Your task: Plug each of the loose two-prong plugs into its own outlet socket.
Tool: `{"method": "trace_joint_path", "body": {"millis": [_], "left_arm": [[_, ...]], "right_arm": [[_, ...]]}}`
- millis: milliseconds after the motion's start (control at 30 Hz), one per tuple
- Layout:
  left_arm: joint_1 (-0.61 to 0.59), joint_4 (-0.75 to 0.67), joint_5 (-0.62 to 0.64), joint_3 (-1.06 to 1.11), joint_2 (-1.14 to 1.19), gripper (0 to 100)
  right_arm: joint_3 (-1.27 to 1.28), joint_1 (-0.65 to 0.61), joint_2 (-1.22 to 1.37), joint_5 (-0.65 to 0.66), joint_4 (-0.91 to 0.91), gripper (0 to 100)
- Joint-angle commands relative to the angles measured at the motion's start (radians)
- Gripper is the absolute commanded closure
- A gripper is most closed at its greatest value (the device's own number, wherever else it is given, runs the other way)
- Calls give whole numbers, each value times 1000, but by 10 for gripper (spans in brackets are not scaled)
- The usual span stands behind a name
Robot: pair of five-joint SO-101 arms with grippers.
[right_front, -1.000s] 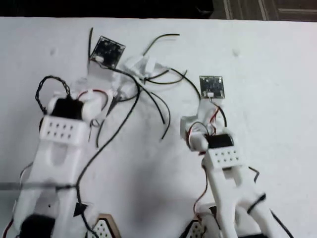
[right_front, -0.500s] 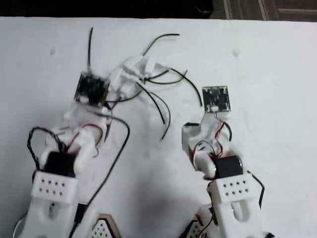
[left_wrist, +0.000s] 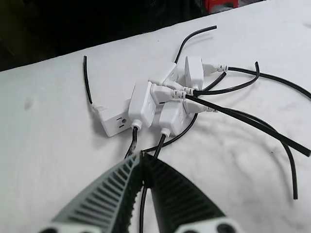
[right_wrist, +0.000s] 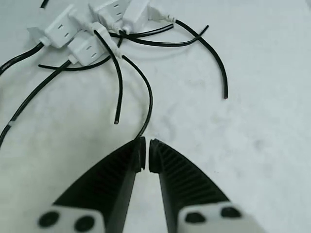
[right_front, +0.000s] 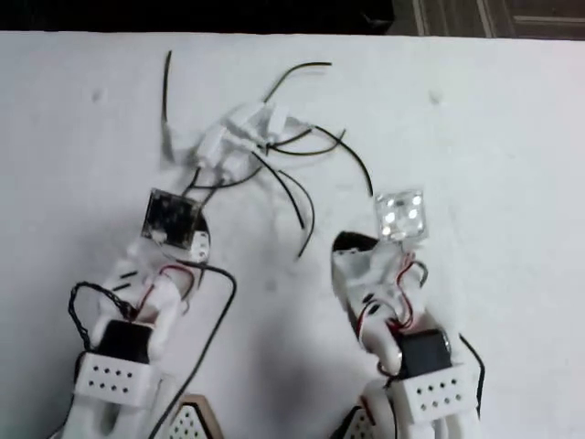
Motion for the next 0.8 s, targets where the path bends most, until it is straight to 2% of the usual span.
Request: {"method": "trace_joint_path", "body": {"millis": [0, 300, 433, 633, 767], "left_arm": [[8, -60, 9, 26, -54, 977], [8, -60, 8, 115, -179, 977], [8, -132, 6, 193, -249, 977], [-25, -143, 3, 209, -303, 976], [-56, -118, 6, 209, -305, 976]], "right_arm": [[18, -39, -97, 11, -21, 981], [123, -42, -343, 11, -21, 981], [152, -42, -398, 15, -21, 981], [155, -45, -394, 147, -21, 981], [157, -45, -394, 167, -13, 981]]}}
